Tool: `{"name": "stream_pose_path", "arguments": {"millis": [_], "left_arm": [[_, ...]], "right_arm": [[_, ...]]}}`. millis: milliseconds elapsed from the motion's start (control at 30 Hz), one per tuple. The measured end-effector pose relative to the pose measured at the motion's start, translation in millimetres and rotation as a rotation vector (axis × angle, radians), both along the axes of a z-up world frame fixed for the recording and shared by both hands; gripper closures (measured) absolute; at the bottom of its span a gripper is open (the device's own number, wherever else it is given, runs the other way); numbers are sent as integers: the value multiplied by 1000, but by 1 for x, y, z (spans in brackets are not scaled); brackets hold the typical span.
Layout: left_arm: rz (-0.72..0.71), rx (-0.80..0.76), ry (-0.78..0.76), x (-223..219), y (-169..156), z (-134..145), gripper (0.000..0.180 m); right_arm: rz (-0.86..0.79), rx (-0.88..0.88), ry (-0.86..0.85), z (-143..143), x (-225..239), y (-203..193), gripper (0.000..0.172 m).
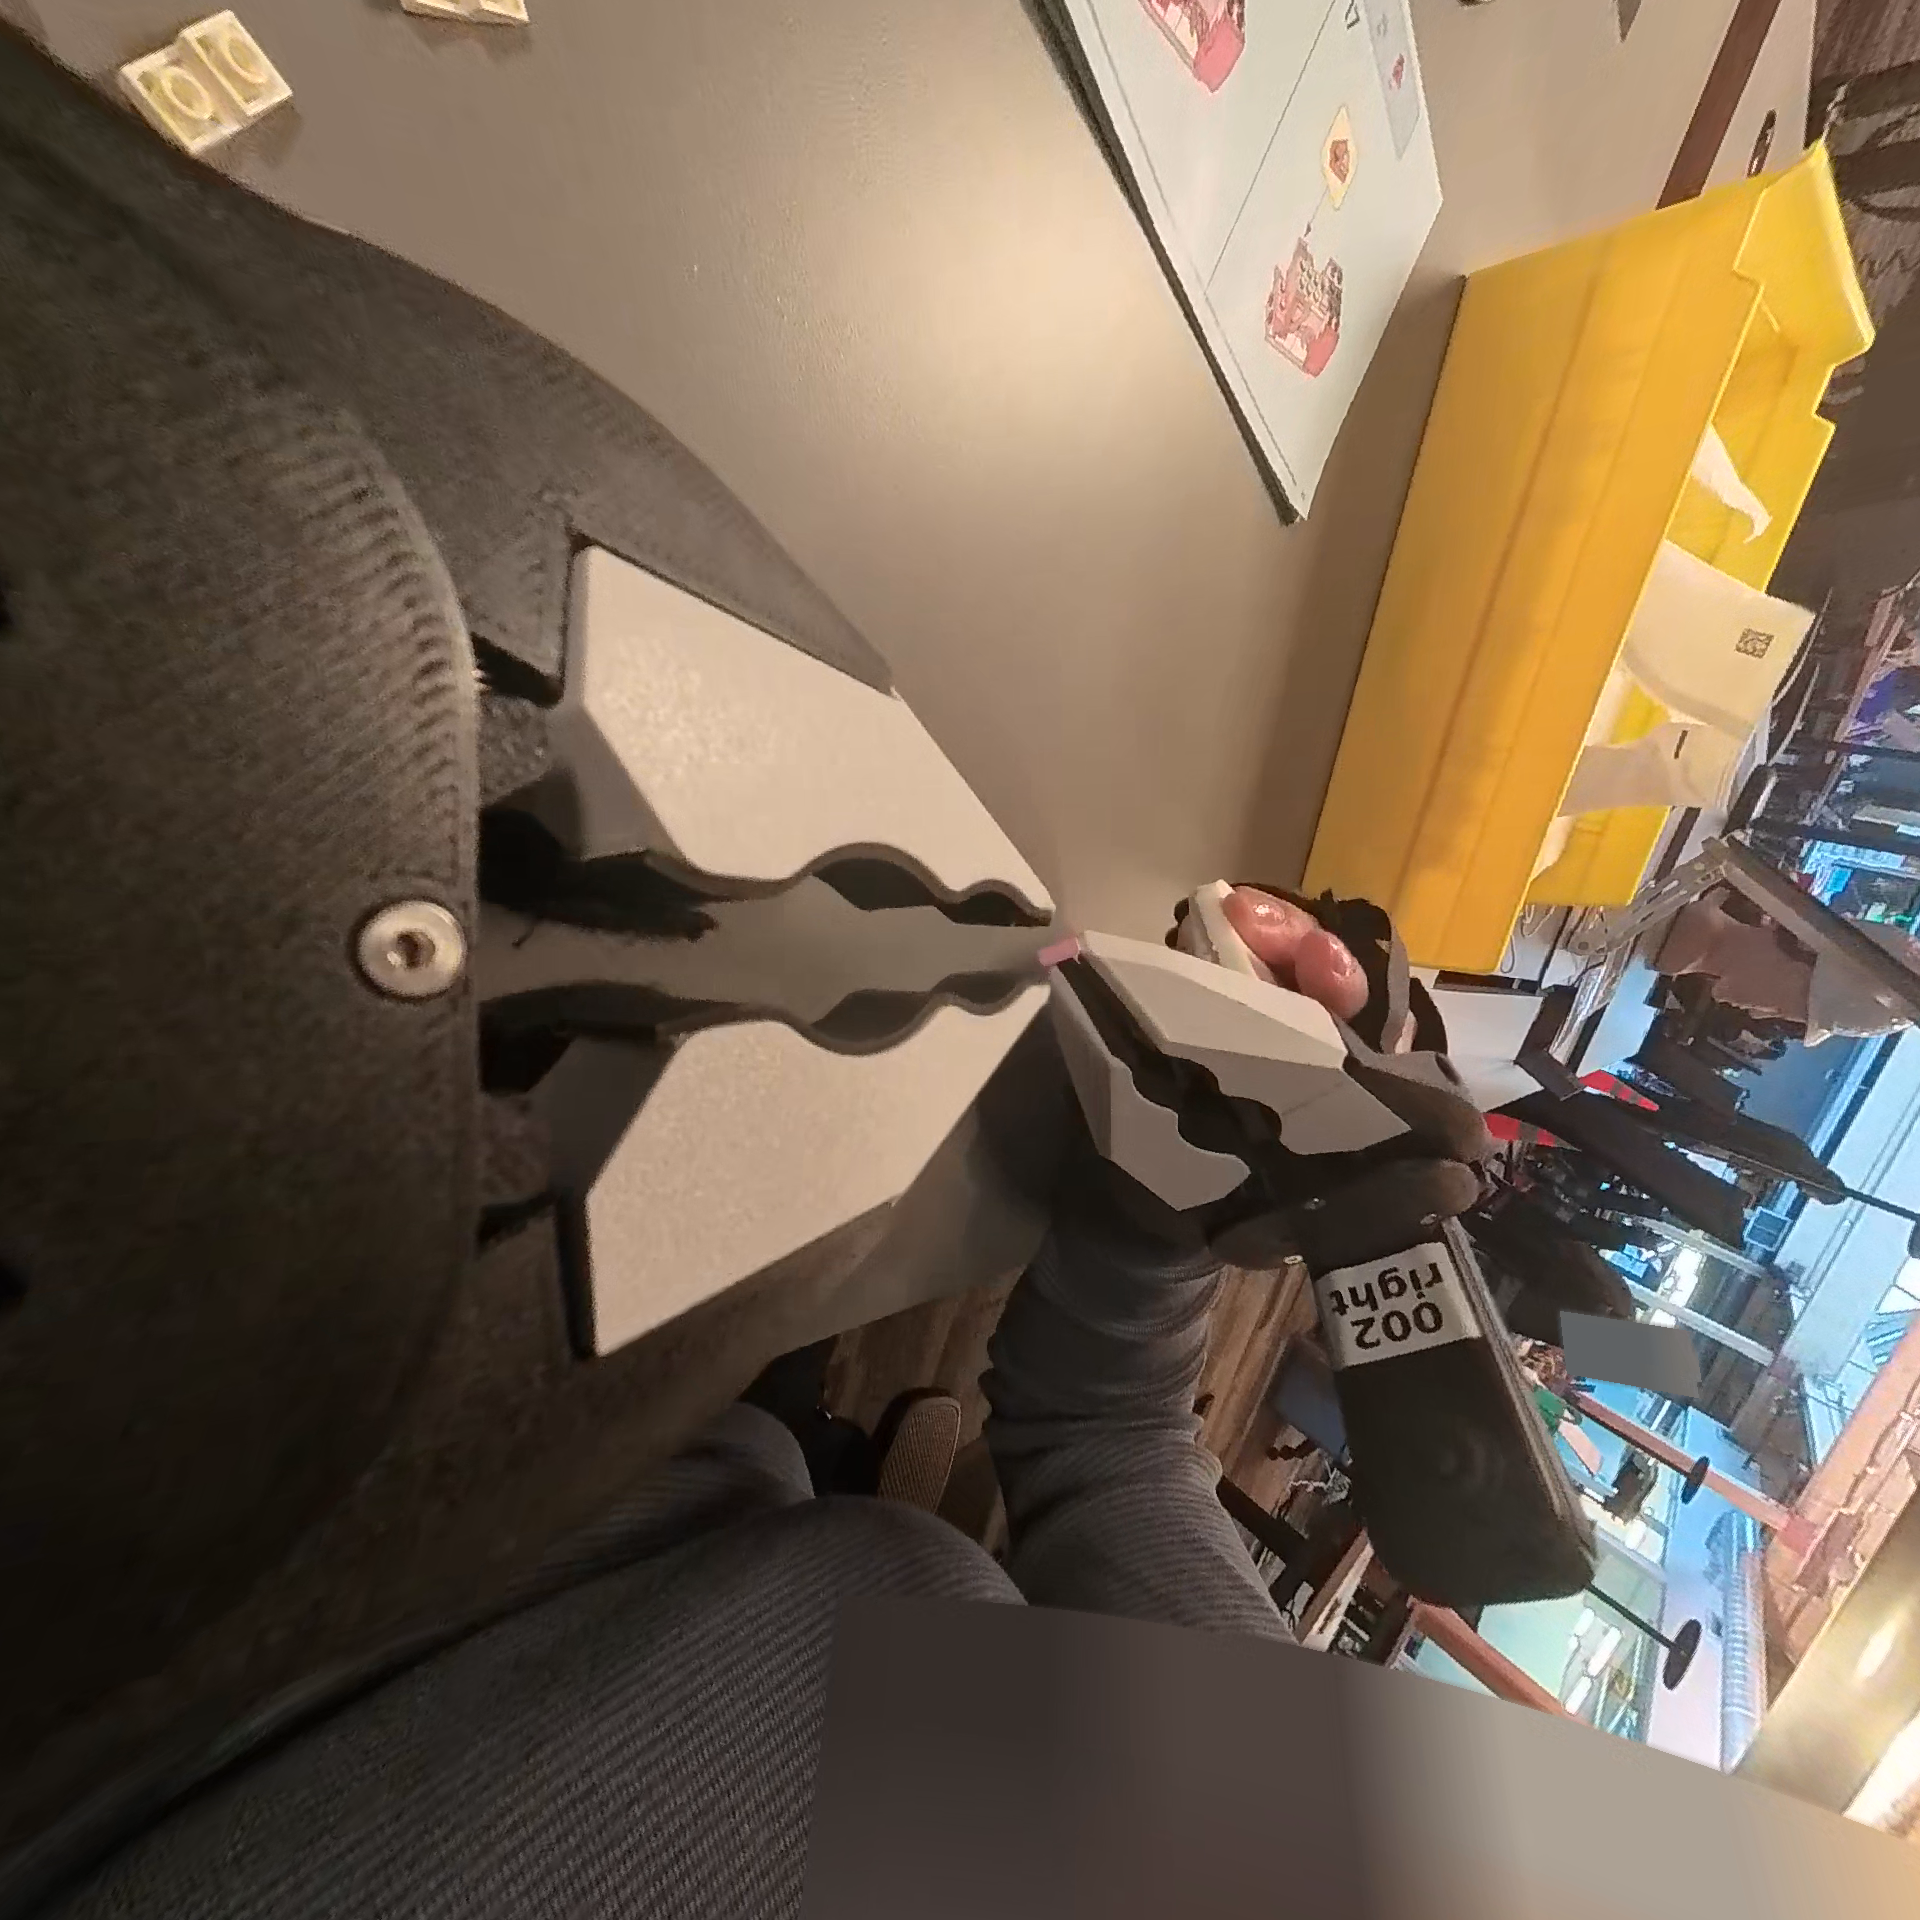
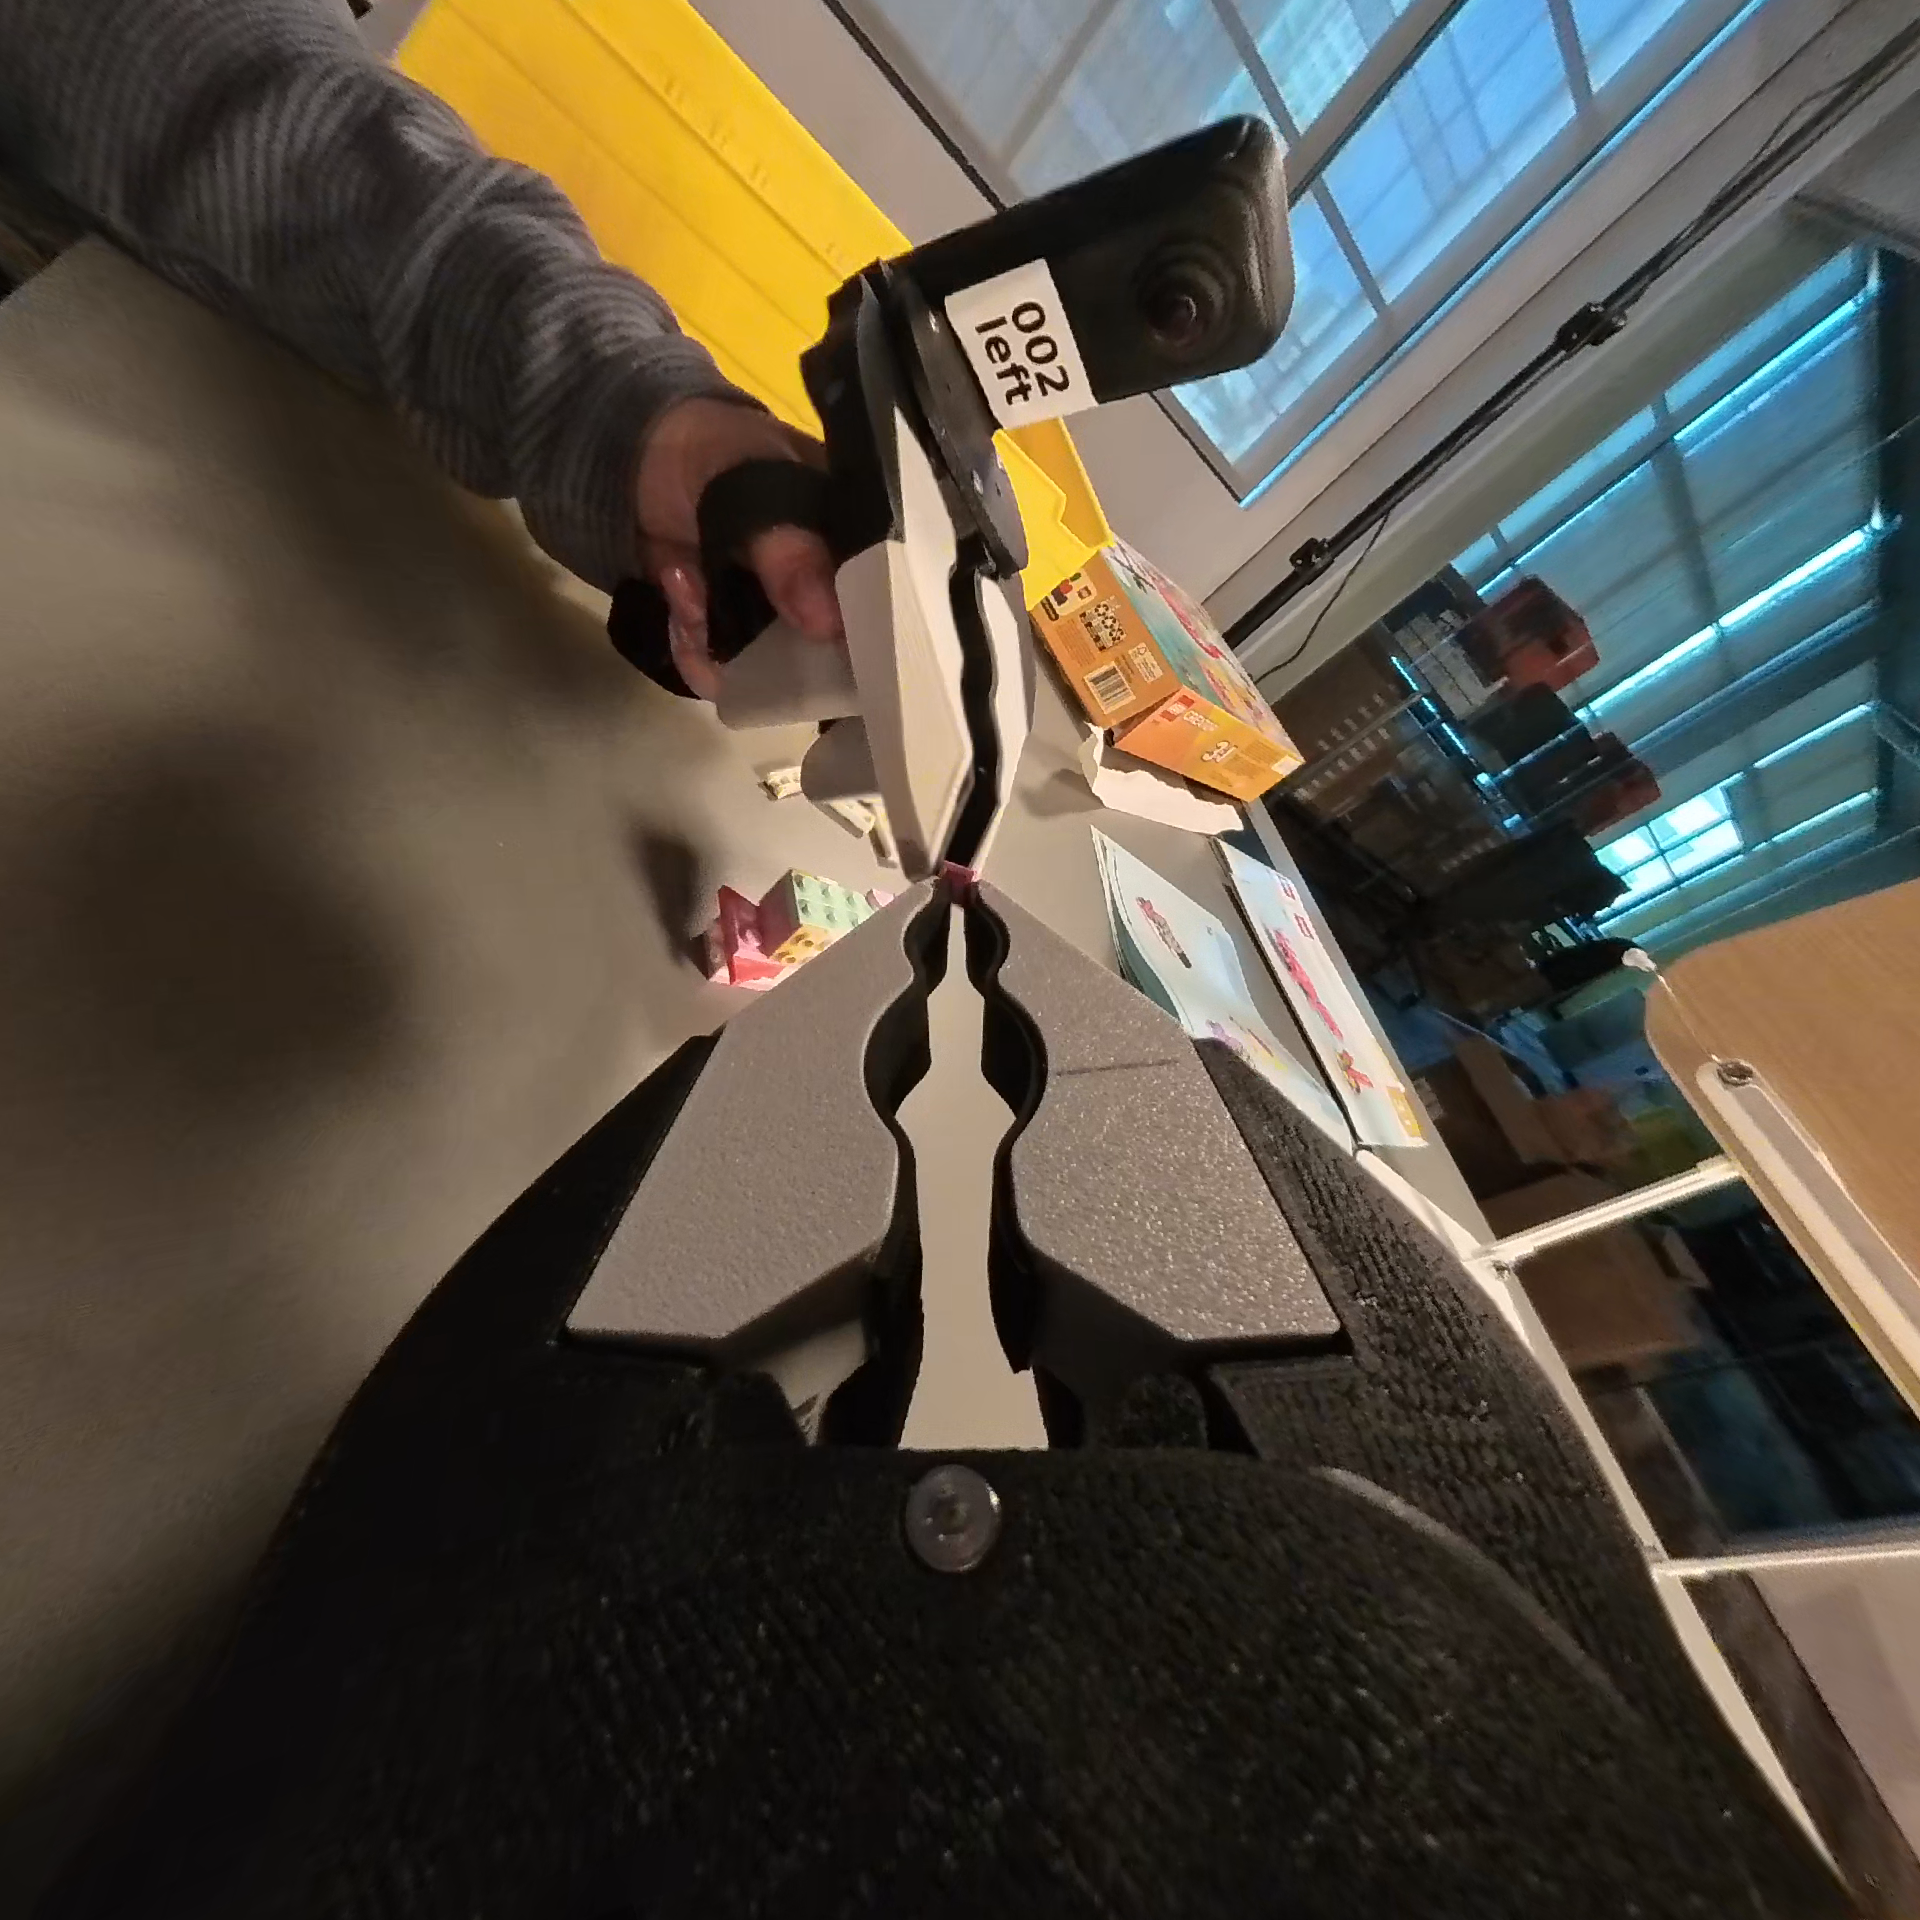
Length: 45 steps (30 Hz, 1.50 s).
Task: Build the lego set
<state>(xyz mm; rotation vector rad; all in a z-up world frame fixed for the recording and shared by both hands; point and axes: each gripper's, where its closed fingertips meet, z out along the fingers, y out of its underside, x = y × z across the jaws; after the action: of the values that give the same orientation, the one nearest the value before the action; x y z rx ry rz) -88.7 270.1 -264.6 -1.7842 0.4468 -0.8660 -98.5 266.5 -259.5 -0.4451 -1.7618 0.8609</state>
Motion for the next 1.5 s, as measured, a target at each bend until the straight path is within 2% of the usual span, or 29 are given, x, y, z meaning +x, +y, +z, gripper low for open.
{"name": "stream_pose_path", "arguments": {"millis": [300,467,567,667,900,1067,1100,1200,1267,1300,1333,1433,1500], "left_arm": [[16,5,24,0,1,0,178],[16,73,31,-2,-1,9,179],[-8,105,45,1,-5,12,179],[-31,118,60,6,-7,12,179],[-63,111,50,9,-10,11,179],[-72,121,116,5,-13,9,179],[-40,116,148,-3,-11,7,177],[84,68,222,-35,-2,1,131],[126,-1,273,-46,2,-14,102],[128,-45,303,-47,2,-24,92],[126,-85,335,-47,3,-34,86],[97,-136,440,-41,2,-57,85],[85,-148,482,-40,1,-64,86]], "right_arm": [[0,-11,10,1,0,1,171],[64,-312,-88,9,1,1,162],[139,-512,-174,14,4,-1,165],[186,-612,-228,16,6,-3,168],[213,-618,-292,8,9,-9,169],[223,-611,-300,7,9,-11,172],[204,-604,-301,6,8,-9,172],[96,-512,-301,-6,2,5,172],[6,-378,-275,-15,-3,14,172],[-36,-282,-252,-20,-5,18,172],[-76,-173,-220,-25,-7,22,172],[-132,116,-167,-39,-10,24,172],[-133,158,-186,-46,-11,22,172]]}}
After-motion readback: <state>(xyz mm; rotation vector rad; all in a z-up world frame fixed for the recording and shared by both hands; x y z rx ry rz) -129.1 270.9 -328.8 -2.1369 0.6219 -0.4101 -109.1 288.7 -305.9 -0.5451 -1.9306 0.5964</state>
